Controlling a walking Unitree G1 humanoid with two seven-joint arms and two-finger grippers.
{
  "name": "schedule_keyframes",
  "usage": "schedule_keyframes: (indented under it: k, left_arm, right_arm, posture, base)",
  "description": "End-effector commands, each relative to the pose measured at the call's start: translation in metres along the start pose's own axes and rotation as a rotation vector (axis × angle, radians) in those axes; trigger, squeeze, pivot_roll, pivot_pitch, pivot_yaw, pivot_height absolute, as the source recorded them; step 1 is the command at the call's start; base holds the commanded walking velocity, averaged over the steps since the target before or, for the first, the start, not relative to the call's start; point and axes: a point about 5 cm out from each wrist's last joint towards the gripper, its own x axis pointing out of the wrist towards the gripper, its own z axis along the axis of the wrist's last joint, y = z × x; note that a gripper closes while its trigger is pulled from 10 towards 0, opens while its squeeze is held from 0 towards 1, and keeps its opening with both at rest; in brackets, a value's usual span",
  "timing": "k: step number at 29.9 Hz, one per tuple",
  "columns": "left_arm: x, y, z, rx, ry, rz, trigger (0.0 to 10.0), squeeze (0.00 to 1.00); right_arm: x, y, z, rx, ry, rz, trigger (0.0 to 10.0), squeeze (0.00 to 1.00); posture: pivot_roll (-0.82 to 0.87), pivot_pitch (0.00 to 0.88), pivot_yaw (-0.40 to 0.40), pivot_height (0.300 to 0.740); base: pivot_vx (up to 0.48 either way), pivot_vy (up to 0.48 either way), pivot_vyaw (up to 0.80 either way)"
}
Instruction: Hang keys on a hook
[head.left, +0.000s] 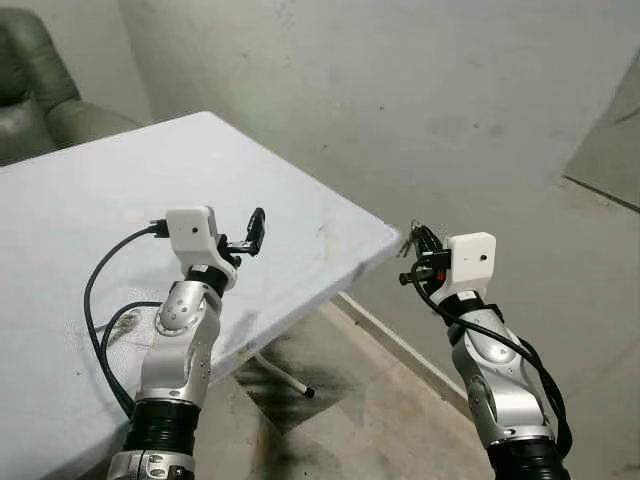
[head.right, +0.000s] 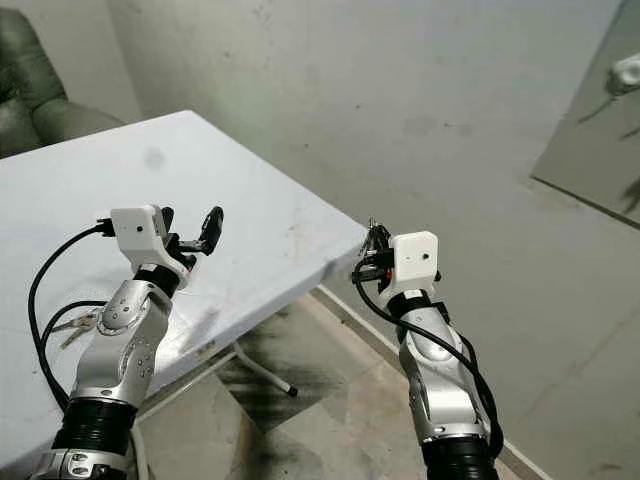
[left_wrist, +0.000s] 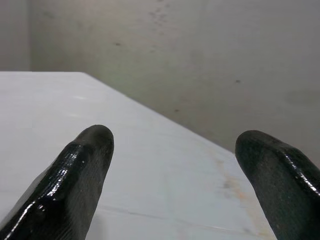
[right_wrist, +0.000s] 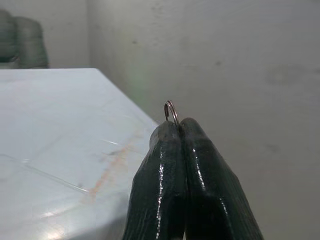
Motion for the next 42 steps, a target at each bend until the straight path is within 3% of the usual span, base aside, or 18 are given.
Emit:
schedule_keyframes:
  k: [1, 42]
  left_arm:
    - [0.0017, 0.0002, 0.0039, 0.009, -0.005, -0.003, 10.0, 0.00]
    - [-0.0002, 0.0010, 0.0025, 0.002, 0.009, 0.020, 10.0, 0.00]
  right_arm:
    - [0.0027, -0.0010, 0.0061, 0.004, -0.017, -0.011, 10.0, 0.00]
    - [0.0037, -0.0010, 0.0041, 0.005, 0.002, -0.030, 10.0, 0.00]
  posture:
    - [0.00, 0.000, -0.016, 0.736]
    - [0.01, 0.000, -0.020, 0.736]
  base:
    - [0.300, 0.000, -0.54]
    - [0.261, 0.000, -0.64]
